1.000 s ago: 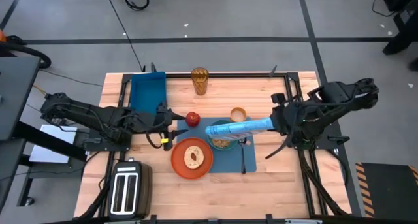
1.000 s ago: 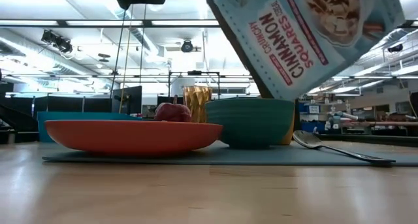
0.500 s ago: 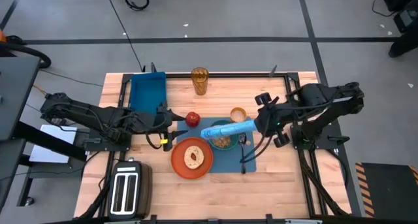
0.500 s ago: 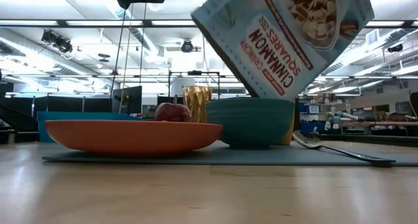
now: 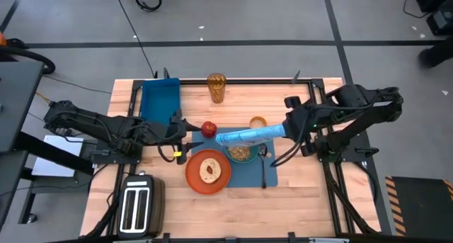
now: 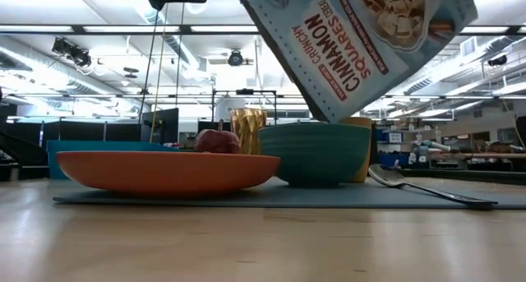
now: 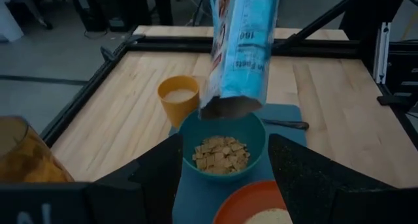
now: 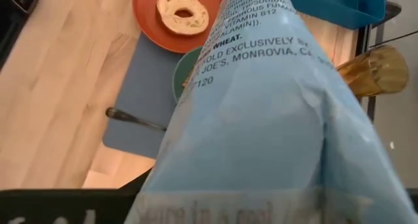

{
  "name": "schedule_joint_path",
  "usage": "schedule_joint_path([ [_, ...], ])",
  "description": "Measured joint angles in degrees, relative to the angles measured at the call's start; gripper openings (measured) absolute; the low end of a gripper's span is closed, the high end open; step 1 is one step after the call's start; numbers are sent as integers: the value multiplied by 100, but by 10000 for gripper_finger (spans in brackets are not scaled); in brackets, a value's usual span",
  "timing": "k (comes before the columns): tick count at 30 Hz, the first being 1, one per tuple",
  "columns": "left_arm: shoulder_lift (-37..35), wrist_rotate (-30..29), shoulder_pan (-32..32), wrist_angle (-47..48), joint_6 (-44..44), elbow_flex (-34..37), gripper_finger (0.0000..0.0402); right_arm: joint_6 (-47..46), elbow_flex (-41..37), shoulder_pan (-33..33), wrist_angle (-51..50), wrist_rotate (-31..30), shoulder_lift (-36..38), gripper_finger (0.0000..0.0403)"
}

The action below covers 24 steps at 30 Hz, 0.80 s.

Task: Arrange a breakfast setting
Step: Pour the cereal into the green bowl

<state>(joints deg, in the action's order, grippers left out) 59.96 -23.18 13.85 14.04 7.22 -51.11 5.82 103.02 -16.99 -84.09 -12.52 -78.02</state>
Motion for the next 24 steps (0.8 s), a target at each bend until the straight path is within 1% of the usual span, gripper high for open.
schedule_joint_path([
  [7,0,19,225,-405,-345,0,233,-366,-739,-5,432,-11,648,150],
  [10,30,17,309,-485,-346,-1,233,-491,-1148,-17,876,-37,1094,150],
  [13,213,17,330,-779,-419,-7,233,-590,-1692,-20,1369,-63,1566,150],
  [15,381,15,328,-1159,-573,-10,233,-625,-2095,-20,1674,-155,1879,150],
  [19,654,16,328,-1554,-844,-9,233,-844,-2789,-20,1940,-185,2482,150],
  [24,678,15,348,-1706,-938,-9,233,-1128,-3385,-69,2262,-150,3254,150],
])
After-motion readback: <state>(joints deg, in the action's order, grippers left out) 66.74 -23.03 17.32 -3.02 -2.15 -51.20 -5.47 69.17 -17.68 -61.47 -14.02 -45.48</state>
